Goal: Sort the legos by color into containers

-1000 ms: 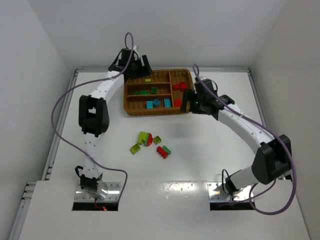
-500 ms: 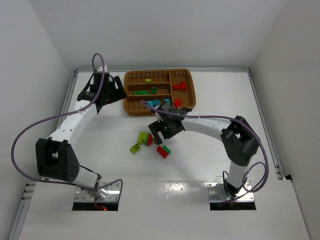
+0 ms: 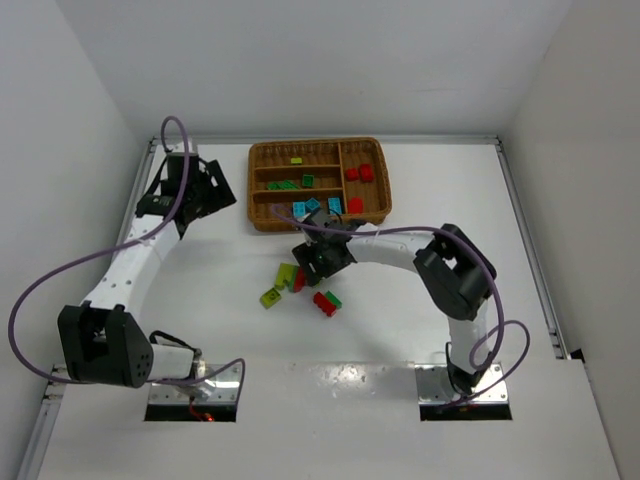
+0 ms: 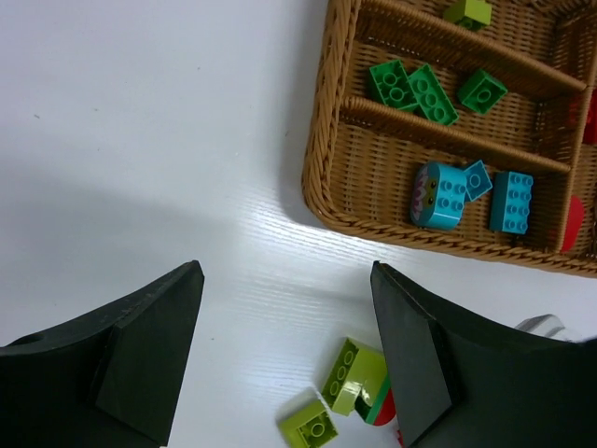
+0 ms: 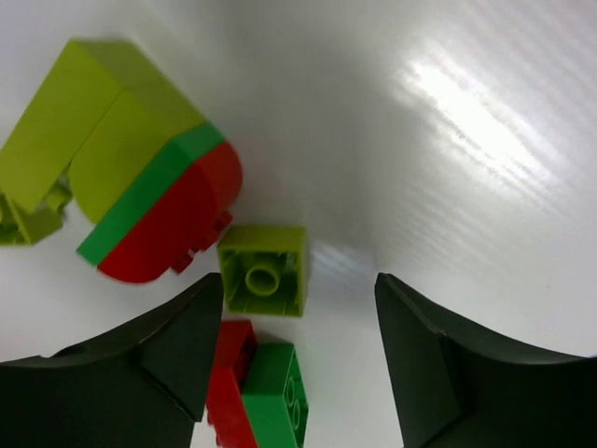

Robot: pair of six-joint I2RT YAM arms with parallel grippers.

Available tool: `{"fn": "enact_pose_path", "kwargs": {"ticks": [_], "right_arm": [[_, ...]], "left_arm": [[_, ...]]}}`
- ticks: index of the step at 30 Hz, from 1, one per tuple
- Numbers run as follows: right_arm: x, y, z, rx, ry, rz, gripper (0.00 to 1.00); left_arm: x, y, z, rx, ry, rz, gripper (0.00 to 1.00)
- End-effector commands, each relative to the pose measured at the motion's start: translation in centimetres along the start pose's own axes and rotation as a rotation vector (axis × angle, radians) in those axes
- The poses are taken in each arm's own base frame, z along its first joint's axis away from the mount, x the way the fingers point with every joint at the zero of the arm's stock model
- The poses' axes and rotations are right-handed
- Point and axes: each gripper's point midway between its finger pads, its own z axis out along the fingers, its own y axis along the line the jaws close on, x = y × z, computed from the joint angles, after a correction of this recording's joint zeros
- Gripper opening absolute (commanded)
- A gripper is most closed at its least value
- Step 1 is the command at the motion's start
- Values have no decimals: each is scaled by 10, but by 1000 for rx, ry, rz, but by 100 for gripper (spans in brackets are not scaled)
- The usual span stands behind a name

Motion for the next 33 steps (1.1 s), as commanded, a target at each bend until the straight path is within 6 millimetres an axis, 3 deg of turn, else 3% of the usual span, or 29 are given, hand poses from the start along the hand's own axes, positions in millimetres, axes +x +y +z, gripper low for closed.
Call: {"fn": "enact_pose_path", "kwargs": {"ticks": [1,7,11,14,16,19,20,21,24,25,26,27,28,30,33], "right_arm": [[-32,-3,5,64,-116,35,66],[-35,-2,16,79,-113,28,49],[-33,-9,11,152,-101,40,29],[-42,-17,-10,209,-143,88,27],[-58,-26,-34,229,-196,140,26],[-93,-45,-61,268,-279,202,26],[-117,-49,-72,284,-331,211,26],[-139,-58,-75,293,-352,222,26],[-174,-76,-74,314,-386,248,26],[-206,-86,-89,307,-451,266,26],[-205,-97,-65,319,-403,274,26],[-214,-104,-60,313,-408,287,26],[-245,-119,-77,307,-482,318,26],[-270,-127,-62,260,-512,355,26],[-291,-142,-53,232,-574,392,27]], "left_arm": [[1,3,2,9,11,11,79],[2,11,5,-3,26,42,79],[0,11,-2,14,24,34,79],[-1,8,-5,27,20,34,79],[-3,9,-7,23,8,33,79],[-4,23,-7,-47,3,10,79],[-1,24,-7,-53,15,0,79],[-1,30,-8,-74,15,-6,79],[6,36,-5,-96,37,-3,84],[8,37,-5,-100,45,-2,86],[10,38,-6,-104,54,-2,86],[10,39,-6,-114,49,-1,89],[13,41,-5,-118,57,0,90],[13,42,-5,-117,58,15,92],[16,41,-6,-107,63,25,92]]}}
